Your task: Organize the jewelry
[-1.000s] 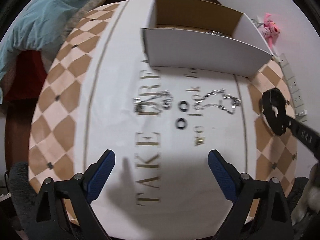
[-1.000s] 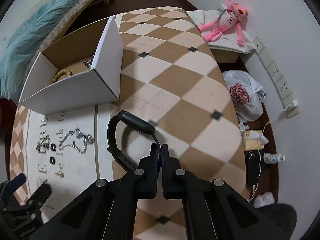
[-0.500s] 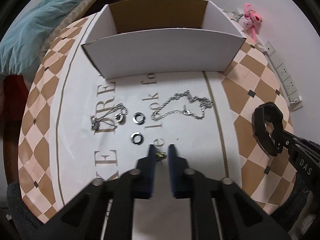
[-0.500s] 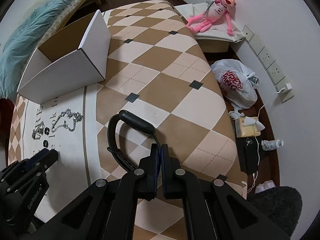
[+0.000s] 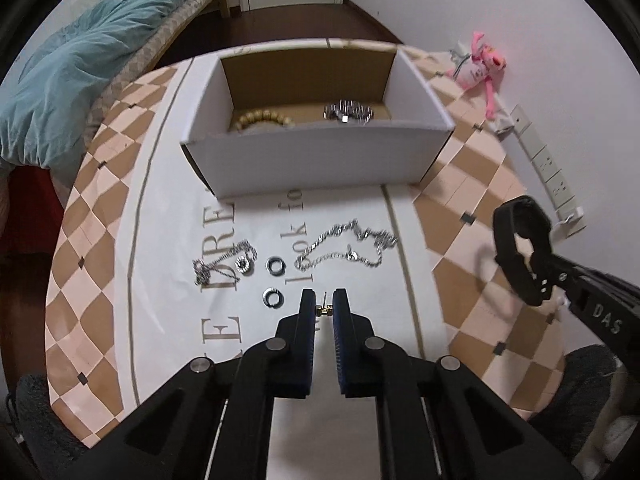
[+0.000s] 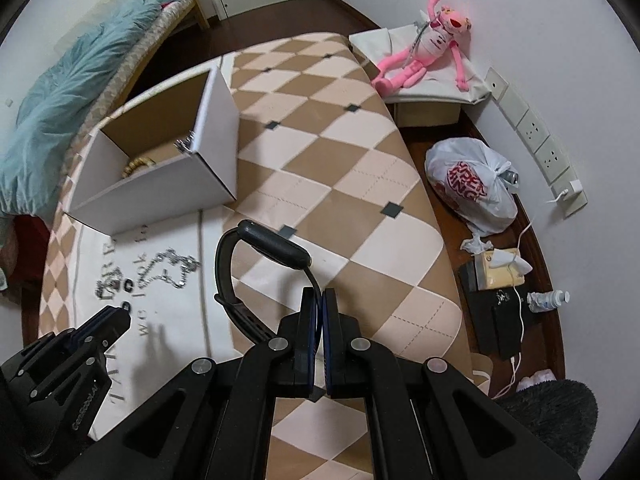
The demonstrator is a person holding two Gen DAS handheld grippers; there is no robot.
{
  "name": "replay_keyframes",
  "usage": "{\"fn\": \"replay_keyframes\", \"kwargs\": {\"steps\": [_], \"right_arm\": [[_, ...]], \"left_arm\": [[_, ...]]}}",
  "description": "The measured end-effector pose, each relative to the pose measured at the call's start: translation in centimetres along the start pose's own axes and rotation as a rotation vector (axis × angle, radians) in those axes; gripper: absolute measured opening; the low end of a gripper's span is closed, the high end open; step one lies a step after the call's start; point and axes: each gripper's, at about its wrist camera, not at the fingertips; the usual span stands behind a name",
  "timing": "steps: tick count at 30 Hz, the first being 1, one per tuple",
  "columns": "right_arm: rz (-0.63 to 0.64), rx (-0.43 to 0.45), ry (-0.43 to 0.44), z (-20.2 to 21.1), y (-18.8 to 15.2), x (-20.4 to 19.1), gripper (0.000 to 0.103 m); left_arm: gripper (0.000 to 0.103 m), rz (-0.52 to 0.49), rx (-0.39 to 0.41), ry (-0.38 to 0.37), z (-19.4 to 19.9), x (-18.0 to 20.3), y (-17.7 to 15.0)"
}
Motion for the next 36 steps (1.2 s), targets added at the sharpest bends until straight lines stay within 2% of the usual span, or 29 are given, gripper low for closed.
{"fn": "replay_keyframes", "kwargs": {"steps": [6, 13, 17, 22, 28, 30, 31, 32, 33, 34, 35, 36], "right_arm": [[-0.005, 0.036, 0.071, 2.5, 1.4, -0.7, 0.003], [0.039, 0.077, 0.146, 4.1, 6.1, -4.0, 0.003], [0.091, 0.070, 0.144, 3.4, 9.2, -6.4, 0.003], [0.142, 0.018, 0.124, 1.1, 12.1, -8.3, 0.003], [0.201, -0.092, 0.118, -2.3, 14.0, -9.8, 0.003], [0.202, -0.133, 0.138, -3.2, 14.3, -9.8, 0.007], [0.200, -0.149, 0.143, -3.5, 14.4, -9.8, 0.011], [0.197, -0.154, 0.143, -3.7, 14.4, -9.8, 0.019], [0.194, -0.154, 0.146, -3.6, 14.5, -9.7, 0.026], [0.191, -0.148, 0.157, -3.4, 14.5, -9.5, 0.037], [0.191, -0.145, 0.161, -3.2, 14.4, -9.4, 0.039], [0.194, -0.137, 0.157, -2.9, 14.3, -9.4, 0.039]], "left_arm": [[0.006, 0.050, 0.076, -0.057, 4.8, -2.6, 2.5], [0.006, 0.084, 0.125, -0.076, 7.0, -5.3, 7.2], [0.006, 0.083, 0.110, -0.080, 6.1, -6.3, 10.0], [0.006, 0.082, 0.068, -0.076, 4.0, -7.3, 12.9], [0.008, 0.103, -0.011, -0.099, 2.0, -7.8, 15.0], [0.009, 0.109, -0.024, -0.095, 1.6, -7.9, 15.4], [0.013, 0.107, -0.025, -0.090, 1.6, -7.8, 15.5], [0.016, 0.106, -0.027, -0.078, 1.5, -7.8, 15.6], [0.028, 0.107, -0.026, -0.061, 1.5, -7.9, 15.6], [0.047, 0.107, -0.023, -0.049, 1.6, -8.0, 15.6], [0.058, 0.108, -0.018, -0.038, 1.6, -8.1, 15.6], [0.075, 0.111, -0.003, -0.026, 1.9, -8.3, 15.5]]}}
Point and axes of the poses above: each gripper's, at about its wrist camera, not at the fingertips, and z roughly against the way its jaws point, x to its right, y to its top, and after that the axes turned 6 degrees about -x, right-handed
